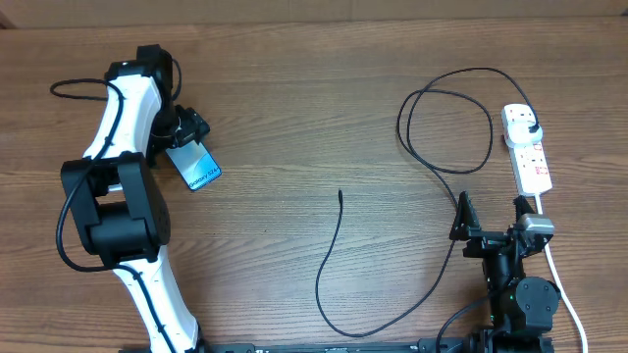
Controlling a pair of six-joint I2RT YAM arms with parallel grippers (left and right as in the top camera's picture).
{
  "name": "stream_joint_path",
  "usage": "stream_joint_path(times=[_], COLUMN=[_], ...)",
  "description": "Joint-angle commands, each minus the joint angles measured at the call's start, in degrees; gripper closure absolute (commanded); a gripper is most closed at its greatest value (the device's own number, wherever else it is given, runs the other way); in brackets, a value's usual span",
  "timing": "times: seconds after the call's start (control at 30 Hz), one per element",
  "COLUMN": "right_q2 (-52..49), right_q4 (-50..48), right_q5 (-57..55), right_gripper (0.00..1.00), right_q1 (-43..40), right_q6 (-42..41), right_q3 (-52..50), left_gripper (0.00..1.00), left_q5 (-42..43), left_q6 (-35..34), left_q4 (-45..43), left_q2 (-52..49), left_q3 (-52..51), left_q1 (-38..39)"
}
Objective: Plug charger to phone and switch on socket
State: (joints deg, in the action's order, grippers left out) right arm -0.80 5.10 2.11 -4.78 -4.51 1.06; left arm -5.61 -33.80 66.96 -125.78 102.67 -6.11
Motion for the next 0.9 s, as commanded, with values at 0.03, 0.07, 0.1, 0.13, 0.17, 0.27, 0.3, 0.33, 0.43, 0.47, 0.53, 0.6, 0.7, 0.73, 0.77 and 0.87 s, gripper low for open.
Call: stream_joint_path(times=[0.03,0.07,0.1,0.13,0.17,0.27,0.3,0.33,0.43,0.47,0.53,0.6,0.7,0.73,0.77,0.87], right_q2=[0.63,0.63,0.63,0.63,0.63,0.63,0.63,0.63,0.63,0.63,0.63,0.63,0.63,0.63,0.63,0.63], right_q4=[-0.37,-0.37,-0.37,-0.37,-0.37,-0.37,-0.37,-0.37,-0.37,-0.37,-0.37,-0.37,-0.37,-0.37,-0.37,-0.37], right_q5=[-0.11,-0.11,-0.11,-0.11,-0.11,-0.11,-0.11,-0.11,-0.11,-0.11,-0.11,-0.11,-0.11,-0.11,-0.11,-0.11], right_gripper=[0.0,0.0,0.0,0.0,0.0,0.0,0.0,0.0,0.0,0.0,0.0,0.0,0.0,0.0,0.0,0.0], right_q1=[0.37,0.37,0.37,0.37,0.37,0.37,0.37,0.37,0.37,0.37,0.37,0.37,0.37,0.37,0.37,0.37], right_q6=[-0.15,-0.15,-0.15,-0.15,-0.15,-0.15,-0.15,-0.15,-0.15,-0.15,-0.15,-0.15,-0.15,-0.15,-0.15,-0.15], right_q3=[-0.61,-0.61,-0.61,-0.61,-0.61,-0.61,-0.61,-0.61,-0.61,-0.61,-0.61,-0.61,-0.61,-0.61,-0.61,-0.61], left_gripper=[0.0,0.0,0.0,0.01,0.0,0.01,0.01,0.0,0.0,0.0,0.01,0.0,0.0,0.01,0.0,0.0], left_q5=[2.62,2.99,3.1,3.1,2.97,2.47,2.54,2.67,3.34,3.69,3.76,3.96,4.2,4.17,4.17,4.15], left_q6=[2.51,2.51,2.51,2.54,2.6,2.99,2.99,2.97,3.04,3.5,3.67,3.63,3.54,3.52,3.52,3.41], left_q4=[-1.11,-1.46,-1.62,-1.81,-1.84,-2.05,-2.34,-2.64,-4.31,-4.7,-4.74,-4.59,-4.9,-5.16,-5.6,-6.36], left_q2=[-0.46,-0.46,-0.46,-0.46,-0.46,-0.46,-0.46,-0.46,-0.46,-0.46,-0.46,-0.46,-0.46,-0.46,-0.46,-0.46], left_q3=[-0.24,-0.26,-0.28,-0.31,-0.31,-0.76,-1.16,-1.73,-3.43,-3.74,-3.82,-3.85,-4.17,-4.33,-4.61,-5.46], left_q1=[0.13,0.13,0.13,0.13,0.13,0.0,-0.07,-0.09,-0.09,-0.09,-0.09,-0.09,-0.09,-0.09,-0.09,-0.09])
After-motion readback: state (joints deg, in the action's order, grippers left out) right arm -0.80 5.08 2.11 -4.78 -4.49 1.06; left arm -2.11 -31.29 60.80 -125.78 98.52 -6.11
